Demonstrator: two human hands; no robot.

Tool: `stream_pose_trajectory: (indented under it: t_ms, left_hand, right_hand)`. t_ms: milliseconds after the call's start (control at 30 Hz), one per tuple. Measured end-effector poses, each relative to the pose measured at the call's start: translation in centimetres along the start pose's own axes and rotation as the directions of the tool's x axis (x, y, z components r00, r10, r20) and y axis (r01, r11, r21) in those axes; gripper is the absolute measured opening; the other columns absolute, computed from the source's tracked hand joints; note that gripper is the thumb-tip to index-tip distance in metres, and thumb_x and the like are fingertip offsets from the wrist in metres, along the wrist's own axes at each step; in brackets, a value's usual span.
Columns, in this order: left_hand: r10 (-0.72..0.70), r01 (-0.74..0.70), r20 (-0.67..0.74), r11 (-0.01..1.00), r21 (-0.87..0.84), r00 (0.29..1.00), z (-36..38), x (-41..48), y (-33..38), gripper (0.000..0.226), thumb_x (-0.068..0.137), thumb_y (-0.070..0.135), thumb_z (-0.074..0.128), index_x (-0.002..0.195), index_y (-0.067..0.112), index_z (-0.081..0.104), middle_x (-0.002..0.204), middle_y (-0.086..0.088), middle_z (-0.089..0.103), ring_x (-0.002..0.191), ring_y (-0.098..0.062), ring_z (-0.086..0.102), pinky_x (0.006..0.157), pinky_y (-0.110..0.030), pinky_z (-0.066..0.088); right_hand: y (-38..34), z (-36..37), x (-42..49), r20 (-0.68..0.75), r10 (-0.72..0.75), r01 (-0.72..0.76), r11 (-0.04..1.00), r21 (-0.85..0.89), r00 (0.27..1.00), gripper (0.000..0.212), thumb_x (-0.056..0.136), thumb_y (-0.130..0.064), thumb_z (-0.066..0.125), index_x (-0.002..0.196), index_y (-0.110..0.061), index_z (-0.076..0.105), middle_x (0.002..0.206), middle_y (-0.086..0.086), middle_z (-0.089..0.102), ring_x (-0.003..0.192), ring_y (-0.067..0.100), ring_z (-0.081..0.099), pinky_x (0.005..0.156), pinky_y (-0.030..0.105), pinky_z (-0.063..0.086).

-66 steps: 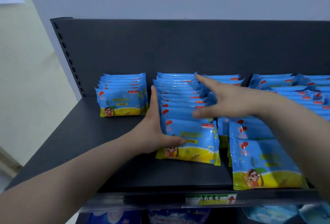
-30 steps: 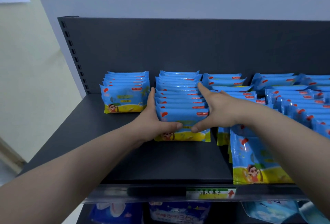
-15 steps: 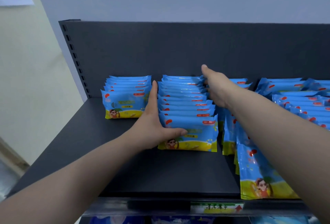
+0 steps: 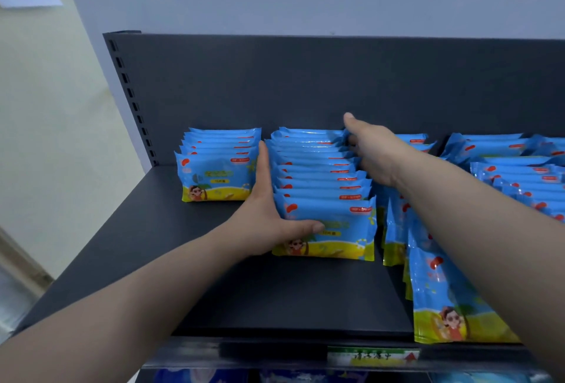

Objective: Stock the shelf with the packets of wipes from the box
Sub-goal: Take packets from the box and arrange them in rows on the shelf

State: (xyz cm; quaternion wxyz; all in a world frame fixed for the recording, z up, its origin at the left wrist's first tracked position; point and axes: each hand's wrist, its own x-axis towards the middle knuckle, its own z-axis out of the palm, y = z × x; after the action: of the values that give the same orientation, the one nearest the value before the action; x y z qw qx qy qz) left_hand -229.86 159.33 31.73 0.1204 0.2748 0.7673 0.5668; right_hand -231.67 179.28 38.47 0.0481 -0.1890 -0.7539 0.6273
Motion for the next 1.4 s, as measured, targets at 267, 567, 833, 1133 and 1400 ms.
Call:
stream_pose_trajectory:
  t_ms: [267,567,833,1133,1400]
  left_hand:
    - [-0.016,0.018,0.049,0.999,-0.031,0.999,-0.8,1.3,0.5,0.139,0.059,0.031,0.076,0.134,0.035,-0.041,0.118,0.047,0.016,0.1,0.032,0.035,0.091,-0.007,0.042]
    - [-0.006,0.008,0.043,0.999,-0.053,0.999,-0.9,1.4,0.1,0.138,0.061,0.029,0.078,0.136,0.04,-0.038,0.12,0.043,0.024,0.107,0.02,0.046,0.09,-0.012,0.047]
    - [0.108,-0.105,-0.001,0.965,0.24,0.994,-0.4,-1.2,0.5,0.141,0.065,0.024,0.086,0.133,0.045,-0.037,0.137,0.04,0.003,0.119,0.035,0.012,0.096,0.002,0.028]
    - [0.258,-0.186,-0.076,0.841,0.508,0.963,0.2,-2.3,1.2,0.122,0.073,0.018,0.08,0.136,0.041,-0.022,0.145,0.021,0.004,0.13,0.014,0.006,0.092,0.009,0.014]
    - [0.223,-0.109,-0.076,0.712,0.693,0.972,1.3,-3.0,1.1,0.119,0.075,0.027,0.077,0.139,0.043,-0.021,0.157,-0.002,-0.012,0.146,-0.014,-0.008,0.118,-0.028,0.009]
  right_hand:
    - [2.2,-0.6,-2.4,0.05,-0.008,0.006,0.999,0.034,0.999,0.05,0.093,-0.054,0.041,0.117,-0.014,0.059,0.092,0.007,0.062,0.069,0.016,0.056,0.063,0.028,0.045]
    - [2.0,1.0,-2.8,0.014,0.037,-0.038,0.995,0.09,0.999,0.045,0.09,-0.059,0.045,0.103,-0.019,0.062,0.098,0.003,0.069,0.088,0.021,0.067,0.084,0.038,0.053]
    - [1.7,-3.5,-8.6,0.462,-0.244,0.522,0.423,-0.741,0.853,0.104,0.069,-0.057,0.071,0.149,-0.037,0.007,0.158,-0.013,-0.001,0.144,0.006,0.006,0.111,0.02,0.013]
    - [3.4,-1.2,-7.7,0.53,-0.31,0.572,0.06,-0.818,0.789,0.089,0.08,-0.053,0.064,0.149,-0.035,0.01,0.158,-0.003,0.009,0.144,0.023,0.013,0.116,0.035,0.02]
    - [4.6,-0.7,-8.9,0.505,-0.415,0.514,-0.101,-0.852,0.756,0.08,0.088,-0.056,0.049,0.149,-0.026,0.006,0.156,0.003,0.011,0.144,0.027,0.006,0.117,0.045,0.009]
